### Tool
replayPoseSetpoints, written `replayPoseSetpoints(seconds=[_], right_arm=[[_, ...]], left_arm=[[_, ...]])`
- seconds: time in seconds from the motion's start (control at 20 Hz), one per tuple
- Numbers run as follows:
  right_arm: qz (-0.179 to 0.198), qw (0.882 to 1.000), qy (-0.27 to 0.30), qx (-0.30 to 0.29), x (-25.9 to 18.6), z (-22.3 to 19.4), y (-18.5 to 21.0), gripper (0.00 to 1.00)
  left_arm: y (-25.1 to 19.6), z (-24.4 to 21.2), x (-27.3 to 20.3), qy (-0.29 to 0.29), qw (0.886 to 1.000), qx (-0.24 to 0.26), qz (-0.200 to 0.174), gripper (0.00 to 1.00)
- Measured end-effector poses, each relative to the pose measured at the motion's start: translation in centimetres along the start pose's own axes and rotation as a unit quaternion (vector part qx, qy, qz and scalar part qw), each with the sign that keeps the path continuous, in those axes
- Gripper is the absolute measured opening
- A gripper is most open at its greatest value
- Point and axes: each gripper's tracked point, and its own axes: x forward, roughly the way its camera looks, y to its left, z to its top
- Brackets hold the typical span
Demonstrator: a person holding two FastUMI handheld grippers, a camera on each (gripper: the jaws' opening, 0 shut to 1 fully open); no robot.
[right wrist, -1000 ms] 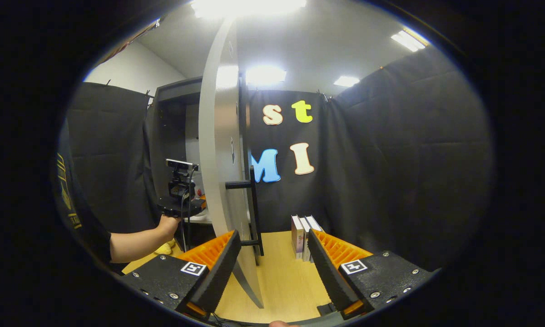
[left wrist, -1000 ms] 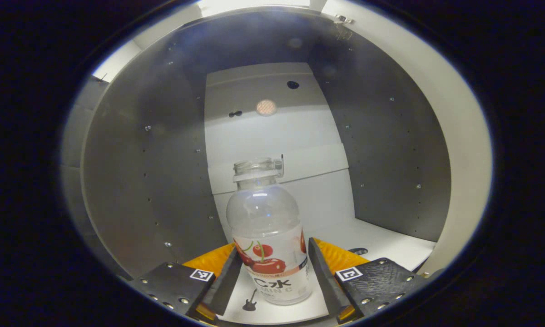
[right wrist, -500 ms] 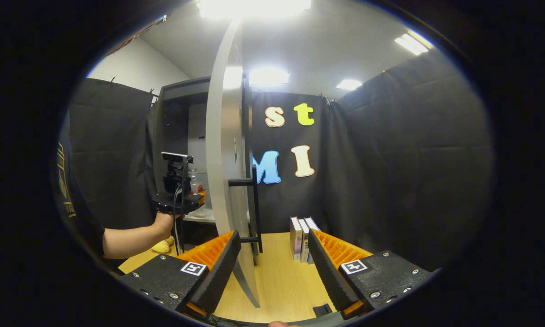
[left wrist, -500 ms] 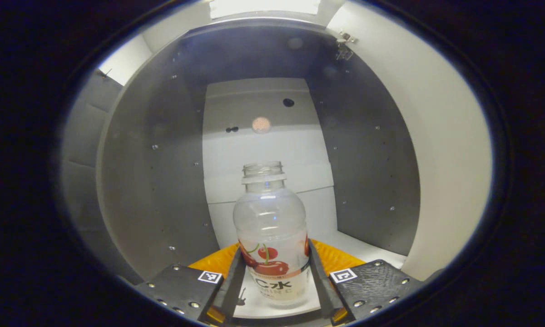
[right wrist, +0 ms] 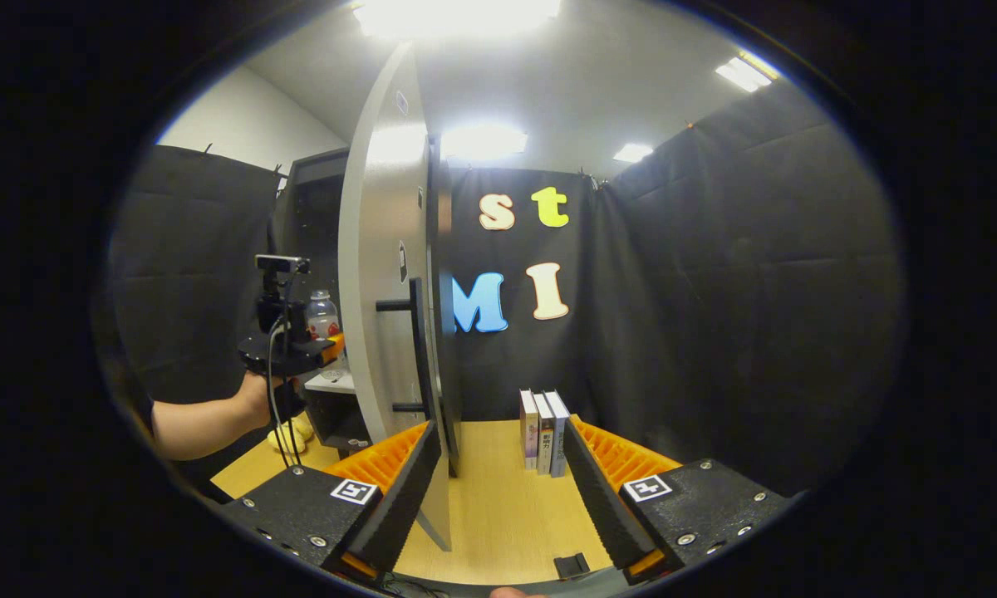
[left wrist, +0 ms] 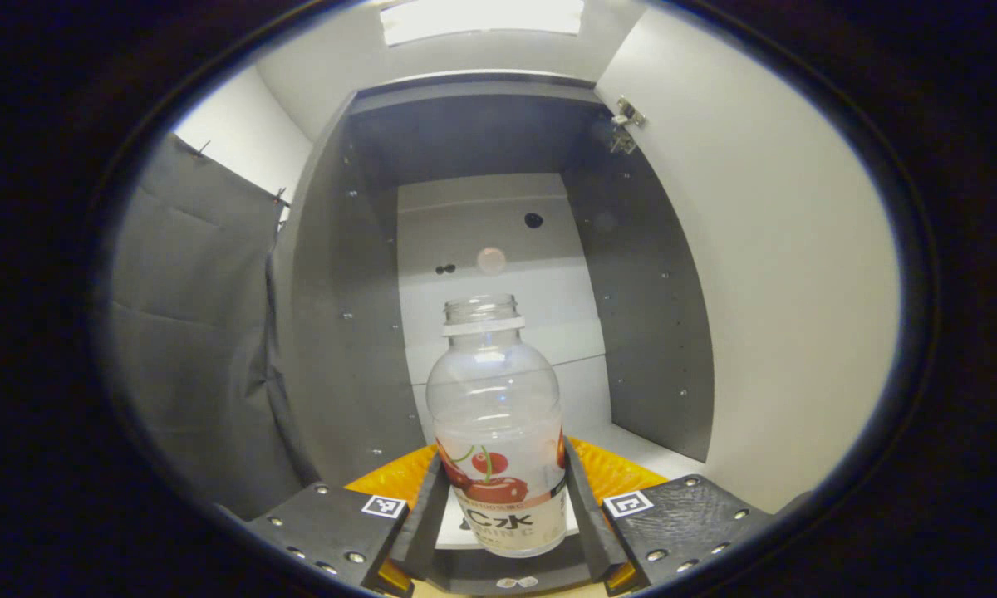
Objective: Open the cabinet door with the right hand, grasp the bottle in the cabinet with the left hand and place it on the coaster, then close the cabinet door with the right hand.
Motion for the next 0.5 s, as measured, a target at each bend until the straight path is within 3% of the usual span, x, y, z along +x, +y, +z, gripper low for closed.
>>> replayPoseSetpoints(seconds=[0.15, 0.2, 0.25, 0.3, 0.35, 0.45, 0.5], right_arm=[[0.015, 1.0, 0.019, 0.017, 0.2, -1.7, -0.8, 0.92], [0.017, 0.999, 0.017, 0.025, 0.2, -1.8, -1.3, 0.92], [0.02, 0.999, 0.015, 0.027, 0.2, -2.0, -1.7, 0.92], [0.024, 0.999, 0.014, 0.023, 0.3, -2.5, -2.1, 0.92], [0.026, 0.999, 0.015, 0.015, 0.5, -3.0, -2.4, 0.92], [0.03, 0.999, 0.02, 0.001, 1.0, -4.3, -2.9, 0.92], [0.03, 0.999, 0.026, -0.004, 1.3, -5.0, -2.9, 0.92]], left_arm=[[0.1, 0.0, -0.6, 0.0, 1.0, -0.002, 0.019, 0.77], [0.2, 0.1, -0.8, -0.002, 1.0, -0.001, 0.025, 0.65], [0.2, -0.1, -0.9, 0.0, 1.0, 0.002, 0.031, 0.77], [0.3, -0.1, -1.2, 0.0, 0.999, 0.013, 0.04, 0.65], [0.0, 0.2, -1.5, -0.002, 0.999, 0.022, 0.047, 0.77], [0.2, 0.2, -1.2, -0.007, 0.998, 0.032, 0.051, 0.77], [0.3, -0.1, -1.0, -0.004, 0.998, 0.037, 0.055, 0.71]])
